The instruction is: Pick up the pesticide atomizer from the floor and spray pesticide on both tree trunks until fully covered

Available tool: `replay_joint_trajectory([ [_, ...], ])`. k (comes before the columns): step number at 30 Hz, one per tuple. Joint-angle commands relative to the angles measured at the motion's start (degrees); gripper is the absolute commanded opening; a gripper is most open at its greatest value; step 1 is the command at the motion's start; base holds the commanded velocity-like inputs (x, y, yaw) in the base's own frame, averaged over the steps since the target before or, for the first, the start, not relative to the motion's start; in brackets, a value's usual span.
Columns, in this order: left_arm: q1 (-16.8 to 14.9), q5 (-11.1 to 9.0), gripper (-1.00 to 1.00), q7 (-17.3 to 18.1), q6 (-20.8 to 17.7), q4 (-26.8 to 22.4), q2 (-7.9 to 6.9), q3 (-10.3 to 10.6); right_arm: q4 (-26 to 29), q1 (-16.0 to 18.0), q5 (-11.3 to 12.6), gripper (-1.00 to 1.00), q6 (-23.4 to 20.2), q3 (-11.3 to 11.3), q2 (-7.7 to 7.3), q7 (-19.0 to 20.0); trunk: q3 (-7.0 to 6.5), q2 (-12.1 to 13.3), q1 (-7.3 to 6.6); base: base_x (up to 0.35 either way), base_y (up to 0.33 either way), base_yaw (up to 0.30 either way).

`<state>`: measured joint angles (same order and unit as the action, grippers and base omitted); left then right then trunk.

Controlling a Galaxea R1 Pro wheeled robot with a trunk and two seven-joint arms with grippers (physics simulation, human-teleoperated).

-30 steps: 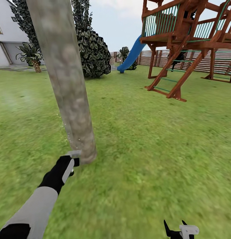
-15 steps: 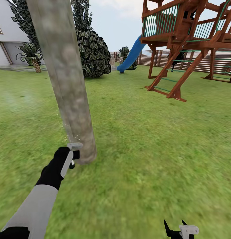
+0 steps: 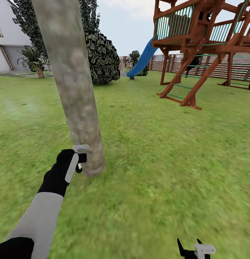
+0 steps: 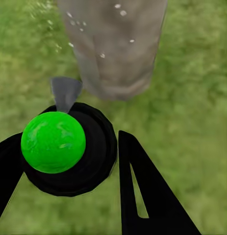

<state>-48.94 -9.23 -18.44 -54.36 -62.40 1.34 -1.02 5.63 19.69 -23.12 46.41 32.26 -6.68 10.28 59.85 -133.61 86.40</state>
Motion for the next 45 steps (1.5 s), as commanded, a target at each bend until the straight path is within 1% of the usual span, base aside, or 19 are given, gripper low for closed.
replay_joint_trajectory([
  [1, 0.0, 0.0, -1.0, 0.0, -0.1, -0.3, -0.07, 0.0, 0.0, 0.0, 0.0, 1.0, 0.0, 0.0, 0.0, 0.0, 0.0, 0.0, 0.0, 0.0, 0.0, 0.0],
  [4, 0.0, -0.3, -1.0, 0.0, -0.4, -1.3, 1.57, 0.4, 0.0, 0.0, 0.0, 1.0, 0.0, 0.0, 0.0, 0.0, 0.0, 0.0, 0.0, 0.0, 0.0, 0.0],
  [6, -0.1, -0.1, -1.0, 0.0, -2.0, -2.3, 2.96, 1.0, 0.0, 0.0, 0.0, 1.0, 0.0, 0.0, 0.0, 0.0, 0.0, 0.0, 0.0, 0.0, 0.0, 0.0],
  [7, -0.1, 0.1, -1.0, 0.0, -2.4, -2.6, 2.96, 1.5, 0.0, 0.0, 0.0, 1.0, 0.0, 0.0, 0.0, 0.0, 0.0, 0.0, 0.0, 0.0, 0.0, 0.0],
  [12, 0.0, -0.1, -1.0, 0.1, -2.8, -5.6, 1.72, 1.0, 0.0, 0.0, 0.0, 1.0, 0.0, 0.0, 0.0, 0.0, 0.0, 0.0, 0.0, 0.0, 0.0, 0.0],
  [13, 0.0, -0.2, -1.0, 0.1, -3.1, -6.2, 1.7, 1.0, 0.0, 0.0, 0.0, 1.0, 0.0, 0.0, 0.0, 0.0, 0.0, 0.0, 0.0, 0.0, 0.0, 0.0],
  [17, -0.2, -0.3, -1.0, 0.1, -3.3, -8.2, 2.54, 1.5, 0.0, 0.0, 0.0, 1.0, 0.0, 0.0, 0.0, 0.0, 0.0, 0.0, 0.0, 0.0, 0.0, 0.0],
  [21, -0.1, 0.1, -1.0, 0.1, -3.4, -10.2, 1.41, 1.0, 0.0, 0.0, 0.0, 1.0, 0.0, 0.0, 0.0, 0.0, 0.0, 0.0, 0.0, 0.0, 0.0, 0.0],
  [23, 0.1, -0.1, -1.0, 0.1, -3.5, -10.7, -0.7, 0.9, 0.0, 0.0, 0.0, 1.0, 0.0, 0.0, 0.0, 0.0, 0.0, 0.0, 0.0, 0.0, 0.0, 0.0],
  [24, 0.1, -0.1, -1.0, 0.1, -3.6, -10.7, -1.21, 0.7, 0.0, 0.0, 0.0, 1.0, 0.0, 0.0, 0.0, 0.0, 0.0, 0.0, 0.0, 0.0, 0.0, 0.0],
  [26, 0.3, -0.3, -1.0, 0.1, -3.6, -10.7, -1.51, 0.1, 0.0, 0.0, 0.0, 1.0, 0.0, 0.0, 0.0, 0.0, 0.0, 0.0, 0.0, 0.0, 0.0, 0.0],
  [29, 1.0, -0.2, -1.0, 0.1, -3.5, -10.7, -1.29, 0.4, 0.0, 0.0, 0.0, 1.0, 0.0, 0.0, 0.0, 0.0, 0.0, 0.0, 0.0, 0.0, 0.0, 0.0],
  [31, 2.5, 0.0, -1.0, 0.0, -3.2, -10.3, -1.25, 0.3, 0.0, 0.0, 0.0, 1.0, 0.0, 0.0, 0.0, 0.0, 0.0, 0.0, 0.0, 0.0, 0.0, 0.0],
  [33, 5.7, 0.1, -1.0, 0.0, -2.6, -9.9, -1.14, 0.3, 0.0, 0.0, -0.1, 1.0, 0.0, 0.0, 0.0, 0.0, 0.0, 0.0, 0.0, 0.0, 0.0, 0.0],
  [36, 7.6, 0.1, -1.0, -0.2, -1.8, -8.0, -1.15, 0.3, 0.0, 0.0, -0.1, 1.0, 0.0, 0.0, 0.0, 0.0, 0.0, 0.0, 0.0, 0.0, 0.0, 0.0],
  [37, 7.9, 0.2, -1.0, -0.2, -0.4, -5.2, -1.13, 0.3, 0.0, 0.0, -0.1, 1.0, 0.0, 0.0, 0.02, 0.0, 0.0, 0.0, 0.0, 0.0, 0.0, 0.0],
  [38, 7.9, 0.2, -1.0, -0.3, 1.9, -2.5, -1.1, 0.4, 0.0, 0.0, -0.1, 1.0, 0.0, 0.0, 0.01, 0.0, 0.0, 0.0, 0.0, 0.0, 0.0, 0.0],
  [41, 8.0, 0.2, -1.0, -0.3, 6.4, 3.1, -1.07, 0.5, 0.0, 0.0, -0.1, 1.0, 0.0, 0.0, 0.0, 0.0, 0.0, 0.0, 0.0, 0.0, 0.0, 0.0],
  [45, 8.0, 0.4, -1.0, -0.5, 11.4, 6.5, -1.0, 0.3, 0.0, 0.0, -0.1, 1.0, 0.0, 0.0, 0.04, 0.0, 0.0, 0.0, 0.0, 0.0, 0.0, 0.0],
])
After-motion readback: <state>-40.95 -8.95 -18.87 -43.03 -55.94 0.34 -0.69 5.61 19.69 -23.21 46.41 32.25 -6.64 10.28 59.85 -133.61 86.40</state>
